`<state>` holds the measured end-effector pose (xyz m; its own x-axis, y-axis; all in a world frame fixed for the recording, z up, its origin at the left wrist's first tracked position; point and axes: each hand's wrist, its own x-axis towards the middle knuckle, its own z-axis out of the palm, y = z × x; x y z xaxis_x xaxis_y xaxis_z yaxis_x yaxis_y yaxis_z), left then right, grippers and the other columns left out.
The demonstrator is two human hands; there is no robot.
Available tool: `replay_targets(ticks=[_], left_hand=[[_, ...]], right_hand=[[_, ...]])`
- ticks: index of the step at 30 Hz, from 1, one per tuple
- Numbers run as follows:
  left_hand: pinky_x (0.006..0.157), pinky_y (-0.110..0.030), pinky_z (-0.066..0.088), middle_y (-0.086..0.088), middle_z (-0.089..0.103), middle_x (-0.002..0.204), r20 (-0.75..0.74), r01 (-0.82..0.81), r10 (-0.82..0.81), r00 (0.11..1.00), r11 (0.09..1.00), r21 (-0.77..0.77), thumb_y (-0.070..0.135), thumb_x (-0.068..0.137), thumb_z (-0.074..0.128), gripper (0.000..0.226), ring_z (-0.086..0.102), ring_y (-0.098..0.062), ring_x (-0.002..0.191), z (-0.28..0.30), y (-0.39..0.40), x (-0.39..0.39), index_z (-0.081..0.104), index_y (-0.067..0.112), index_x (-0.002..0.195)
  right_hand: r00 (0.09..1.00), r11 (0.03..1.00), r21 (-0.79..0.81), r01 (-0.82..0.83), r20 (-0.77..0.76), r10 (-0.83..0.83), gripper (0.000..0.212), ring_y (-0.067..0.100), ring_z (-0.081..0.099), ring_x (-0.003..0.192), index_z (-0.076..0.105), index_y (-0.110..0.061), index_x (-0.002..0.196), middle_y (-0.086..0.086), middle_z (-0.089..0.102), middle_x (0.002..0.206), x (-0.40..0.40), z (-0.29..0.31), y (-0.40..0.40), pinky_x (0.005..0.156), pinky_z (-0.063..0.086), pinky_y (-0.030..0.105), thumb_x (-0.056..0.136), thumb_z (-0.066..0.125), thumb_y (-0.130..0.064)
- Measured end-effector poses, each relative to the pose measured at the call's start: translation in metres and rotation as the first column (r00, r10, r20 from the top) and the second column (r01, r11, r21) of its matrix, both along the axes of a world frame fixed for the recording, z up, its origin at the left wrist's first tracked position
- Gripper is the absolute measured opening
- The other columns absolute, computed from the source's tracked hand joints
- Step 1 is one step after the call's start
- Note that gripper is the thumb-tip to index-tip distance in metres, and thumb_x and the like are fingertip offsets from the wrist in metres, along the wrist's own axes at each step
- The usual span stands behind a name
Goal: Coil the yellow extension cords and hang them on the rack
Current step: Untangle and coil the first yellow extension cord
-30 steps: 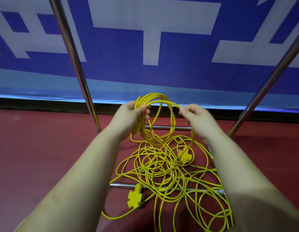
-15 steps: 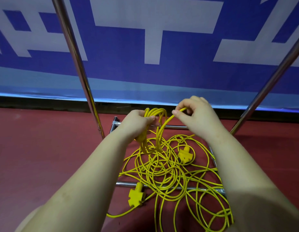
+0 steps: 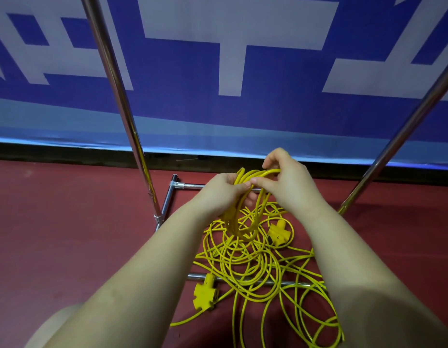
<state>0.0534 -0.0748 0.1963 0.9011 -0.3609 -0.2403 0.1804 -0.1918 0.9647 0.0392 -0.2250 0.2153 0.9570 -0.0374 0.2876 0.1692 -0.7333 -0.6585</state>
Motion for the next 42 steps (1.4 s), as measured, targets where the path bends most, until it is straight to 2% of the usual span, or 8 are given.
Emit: replay_targets(ticks=[3, 9, 14, 23, 27, 30, 33, 42], left_hand=[[0.048, -0.022, 0.041, 0.001, 0.061, 0.067, 0.04, 0.092, -0.096, 0.995, 0.992, 0.09, 0.022, 0.099, 0.047, 0.019, 0.053, -0.009, 0.054, 0.003, 0.004, -0.002, 0.058, 0.017, 0.085], [0.055, -0.022, 0.042, 0.001, 0.051, 0.066, 0.025, 0.125, -0.125, 0.992, 0.992, 0.009, 0.015, 0.101, 0.043, 0.022, 0.049, -0.007, 0.053, 0.007, 0.003, -0.005, 0.053, 0.014, 0.082], [0.057, -0.022, 0.041, 0.001, 0.048, 0.066, 0.068, 0.013, -0.008, 0.998, 0.997, -0.074, 0.013, 0.1, 0.042, 0.022, 0.046, -0.005, 0.049, 0.011, 0.017, 0.004, 0.056, 0.011, 0.083], [0.049, -0.018, 0.042, 0.001, 0.044, 0.062, -0.01, -0.33, 0.34, 0.94, 0.904, -0.272, 0.014, 0.102, 0.039, 0.026, 0.042, -0.007, 0.047, 0.026, 0.046, 0.016, 0.056, 0.01, 0.082], [0.054, -0.027, 0.039, -0.002, 0.048, 0.062, 0.108, -0.342, 0.354, 0.929, 0.932, -0.118, 0.026, 0.097, 0.051, 0.023, 0.047, -0.015, 0.054, 0.021, 0.048, 0.015, 0.053, 0.012, 0.079], [0.049, -0.025, 0.038, -0.001, 0.052, 0.056, 0.245, -0.285, 0.254, 0.936, 0.953, 0.103, 0.028, 0.094, 0.057, 0.026, 0.049, -0.017, 0.05, 0.017, 0.046, 0.011, 0.052, 0.014, 0.072], [0.045, -0.018, 0.041, -0.001, 0.056, 0.058, 0.175, -0.199, 0.193, 0.965, 0.98, 0.017, 0.019, 0.095, 0.055, 0.021, 0.053, -0.008, 0.045, 0.016, 0.034, 0.005, 0.054, 0.013, 0.075], [0.077, -0.025, 0.055, 0.003, 0.072, 0.076, 0.029, 0.026, -0.022, 0.999, 0.986, -0.163, 0.012, 0.096, 0.051, 0.014, 0.069, -0.007, 0.07, 0.013, 0.009, -0.007, 0.064, 0.012, 0.091]], right_hand=[[1.0, 1.0, 0.017, 0.024, 0.0, -0.024, 0.036, 0.017, 0.051, 0.08, 0.049, -0.021, 0.085, -0.01, 0.045, 0.084, 0.001, 0.001, -0.002, 0.072, 0.043, 0.029, 0.069, 0.08, -0.026], [0.999, 0.999, 0.037, 0.003, -0.05, -0.001, 0.032, 0.016, 0.052, 0.076, 0.052, -0.021, 0.081, -0.006, 0.052, 0.083, 0.001, -0.002, -0.009, 0.07, 0.044, 0.031, 0.07, 0.079, -0.033], [0.981, 0.992, -0.074, -0.099, -0.173, 0.085, 0.016, 0.014, 0.051, 0.066, 0.055, -0.024, 0.078, -0.005, 0.056, 0.068, 0.0, -0.007, -0.022, 0.063, 0.04, 0.029, 0.088, 0.061, -0.036], [0.854, 0.953, -0.266, -0.141, -0.52, -0.019, 0.012, 0.024, 0.062, 0.085, 0.052, -0.025, 0.083, -0.001, 0.061, 0.085, 0.005, -0.039, -0.032, 0.076, 0.048, 0.033, 0.095, 0.051, -0.025], [0.84, 0.986, 0.164, 0.011, -0.536, 0.08, 0.014, 0.013, 0.066, 0.055, 0.054, -0.014, 0.084, 0.008, 0.062, 0.075, 0.004, -0.023, -0.021, 0.058, 0.055, 0.03, 0.096, 0.049, -0.018], [0.855, 0.755, 0.628, 0.185, -0.482, 0.192, 0.012, 0.012, 0.067, 0.051, 0.056, -0.009, 0.087, 0.015, 0.064, 0.078, -0.001, 0.0, -0.012, 0.047, 0.054, 0.021, 0.096, 0.05, -0.013], [0.882, 0.417, 0.855, 0.31, -0.422, 0.21, 0.014, 0.013, 0.068, 0.052, 0.057, -0.008, 0.085, 0.008, 0.068, 0.062, -0.001, 0.014, -0.009, 0.047, 0.054, 0.021, 0.096, 0.048, -0.012], [0.888, -0.158, 0.881, 0.446, -0.414, 0.201, 0.017, 0.018, 0.067, 0.048, 0.051, 0.001, 0.09, 0.015, 0.066, 0.054, 0.003, 0.014, -0.009, 0.049, 0.055, 0.025, 0.099, 0.038, -0.006]])
